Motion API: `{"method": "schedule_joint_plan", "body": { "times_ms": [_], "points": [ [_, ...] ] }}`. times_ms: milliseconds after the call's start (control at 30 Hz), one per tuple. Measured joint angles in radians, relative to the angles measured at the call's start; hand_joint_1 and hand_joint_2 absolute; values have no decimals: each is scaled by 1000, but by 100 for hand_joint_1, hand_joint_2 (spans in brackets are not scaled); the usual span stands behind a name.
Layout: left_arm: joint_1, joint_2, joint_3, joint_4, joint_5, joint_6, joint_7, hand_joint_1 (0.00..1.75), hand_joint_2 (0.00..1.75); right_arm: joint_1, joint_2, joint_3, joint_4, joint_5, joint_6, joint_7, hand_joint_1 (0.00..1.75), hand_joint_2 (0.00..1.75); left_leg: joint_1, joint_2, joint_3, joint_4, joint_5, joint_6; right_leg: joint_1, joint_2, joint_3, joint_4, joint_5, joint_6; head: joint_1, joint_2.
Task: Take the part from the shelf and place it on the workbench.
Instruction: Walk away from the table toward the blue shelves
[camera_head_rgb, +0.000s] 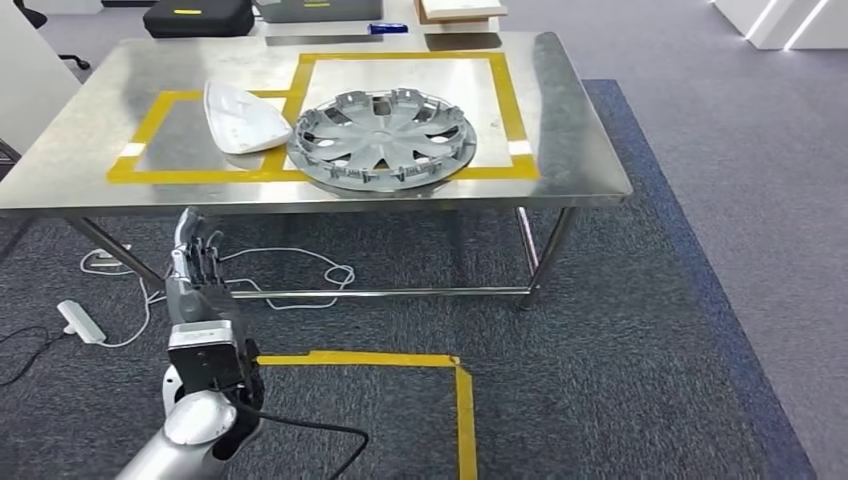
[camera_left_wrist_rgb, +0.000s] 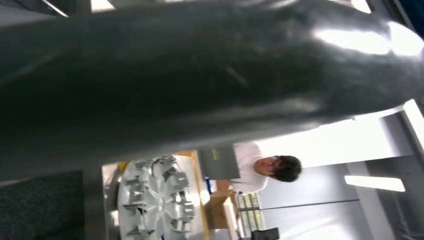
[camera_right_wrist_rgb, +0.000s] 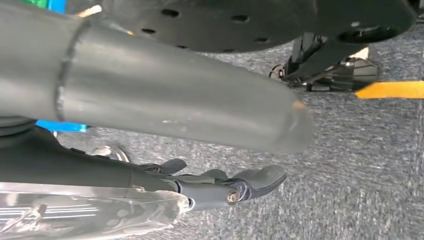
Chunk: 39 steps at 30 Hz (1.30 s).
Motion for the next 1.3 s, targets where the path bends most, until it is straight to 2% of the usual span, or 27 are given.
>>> {"method": "schedule_joint_plan", "body": {
  "times_ms": [67, 100, 200, 233, 267, 300, 367, 433, 467, 500, 567, 600, 700, 733, 767, 800, 867, 900, 967, 1000, 1067, 1100, 1133, 1200, 1233, 1267, 1300],
  "points": [
    [-1, 0, -2, 0, 0, -3, 2, 0, 0, 1, 2, -2, -4, -3, 0, 0, 0, 0, 5, -2, -8, 4, 0, -12, 1, -2, -19, 2, 15, -17, -1, 0],
    [0, 0, -2, 0, 0, -3, 2, 0, 0, 1, 3, -3, -5, -5, 0, 0, 0, 0, 7, -3, -15, 22, -28, -18, 0, -4, -29, 2, 26, -27, -2, 0],
    [5, 1, -4, 0, 0, -4, 3, 0, 0, 1, 4, -6, -9, -12, 0, -2, 0, 0, 10, -5, -45, 181, -184, -28, 3, -9, -68, 3, 64, -43, -8, 0],
    [10, 1, -4, 0, 1, -5, 3, 0, 0, 1, 4, -7, -9, -15, 0, -3, 0, 0, 10, -5, -49, 238, -212, -29, 5, -10, -83, 4, 77, -44, -8, 0],
    [16, 1, -5, 0, 3, -6, 2, 0, 0, 2, 4, -9, -9, -17, 0, -5, 0, 0, 10, -5, -44, 275, -212, -28, 7, -11, -100, 7, 91, -45, -8, 0],
    [22, 1, -6, 0, 5, -6, 0, 0, 0, 3, 4, -10, -10, -19, 0, -7, 0, 0, 9, -6, -27, 282, -192, -25, 9, -11, -117, 11, 103, -44, -8, 0],
    [30, 1, -8, 0, 8, -6, -6, 0, 0, 3, 5, -11, -10, -21, -1, -10, 0, 0, 5, -6, 57, 198, -145, -9, 12, -10, -155, 22, 125, -42, -8, 0],
    [31, 0, -12, -1, 9, -7, -9, 0, 0, 3, 7, -12, -10, -24, -2, -12, 0, 0, -4, -6, 161, 53, -150, 10, 16, -10, -179, 32, 143, -37, -8, 0],
    [31, 0, -14, -1, 9, -8, -7, 0, 0, 3, 8, -11, -10, -26, -3, -12, 0, 0, -7, -7, 190, 6, -162, 15, 16, -11, -186, 35, 152, -33, -7, 0],
    [32, 0, -15, -2, 9, -8, -3, 0, 0, 4, 9, -11, -10, -29, -4, -12, 0, 0, -10, -7, 200, -19, -168, 17, 16, -12, -191, 35, 161, -28, -6, 0],
    [36, -1, -16, -2, 9, -8, 4, 0, 0, 6, 8, -11, -11, -36, -6, -11, 0, 0, -8, -5, 184, -28, -152, 21, 14, -11, -202, 37, 168, -17, -7, 0],
    [40, -1, -16, -2, 9, -8, 4, 0, 0, 8, 7, -10, -11, -40, -8, -10, 0, 0, -6, -3, 172, -31, -140, 27, 13, -9, -211, 52, 146, -11, -7, 0],
    [47, -2, -16, -3, 12, -8, -2, 0, 0, 15, 6, -7, -12, -50, -9, -10, 0, 0, -3, 0, 127, -32, -101, 38, 6, -4, -256, 198, -1, 4, -4, 0],
    [50, -2, -15, -4, 11, -8, -1, 0, 0, 16, 6, -4, -12, -54, -9, -8, 0, 0, -4, 0, 109, -31, -87, 37, 4, -4, -264, 258, -33, 8, -4, 0],
    [54, -2, -15, -4, 10, -8, 1, 0, 0, 17, 6, 1, -12, -59, -9, -6, 0, 0, -4, 0, 91, -30, -74, 36, 3, -4, -262, 300, -39, 11, -4, 0],
    [58, -2, -15, -5, 9, -8, 3, 0, 0, 18, 6, 7, -12, -65, -9, -3, 0, 0, -5, 1, 73, -28, -60, 34, 2, -5, -246, 315, -21, 12, -4, 0],
    [66, -2, -15, -7, 8, -10, 2, 0, 0, 21, 6, 21, -13, -78, -9, 1, 0, 0, -5, 1, 43, -25, -36, 30, 2, -4, -166, 243, 39, 9, -4, 0],
    [71, -2, -15, -8, 8, -10, -1, 0, 0, 22, 6, 28, -14, -85, -9, 3, 0, 0, -6, 1, 31, -24, -25, 27, 3, -4, -107, 167, 49, 6, -4, 0],
    [78, -2, -15, -12, 9, -11, -7, 0, 0, 24, 6, 41, -16, -95, -9, 4, 0, 0, -7, 0, 17, -22, -3, 18, 6, -3, -11, 24, 30, 0, -5, 0],
    [82, -3, -16, -14, 10, -11, -9, 0, 0, 25, 6, 45, -17, -98, -9, 4, 0, 0, -6, 1, 13, -23, 8, 13, 10, -2, 8, -15, 18, -3, -5, 0],
    [89, -3, -16, -14, 11, -11, -11, 0, 0, 31, 6, 52, -19, -102, -9, 5, 0, 0, -2, -2, 6, -26, 21, 1, 12, -4, 2, -33, 30, -17, -3, 0],
    [92, -3, -16, -14, 12, -11, -12, 0, 0, 34, 7, 55, -20, -103, -8, 6, 0, 0, 0, -5, -1, -19, 6, -5, 11, -6, -4, -37, 42, -27, -3, 0],
    [94, -2, -16, -14, 12, -11, -13, 0, 0, 35, 7, 58, -21, -104, -8, 6, 0, 0, 0, -8, -11, 6, -28, -11, 8, -8, -11, -41, 55, -37, -3, 0],
    [95, -1, -16, -15, 10, -13, -12, 0, 0, 35, 8, 64, -22, -109, -6, 6, 0, 0, 6, -12, -43, 120, -127, -23, 4, -10, -34, -38, 74, -47, -6, 0],
    [95, 0, -16, -15, 10, -15, -10, 0, 0, 36, 8, 66, -23, -115, -4, 6, 0, 0, 10, -12, -57, 190, -163, -29, 3, -10, -47, -34, 81, -47, -8, 0],
    [96, 1, -16, -16, 9, -18, -7, 0, 0, 36, 8, 69, -23, -121, -2, 7, 0, 0, 15, -12, -63, 243, -179, -35, 1, -11, -60, -29, 87, -45, -8, 0],
    [97, 1, -16, -16, 9, -21, -4, 0, 0, 37, 8, 73, -23, -128, 0, 8, 0, 0, 19, -12, -56, 264, -174, -40, -1, -12, -72, -24, 93, -41, -8, 0]
  ]
}}
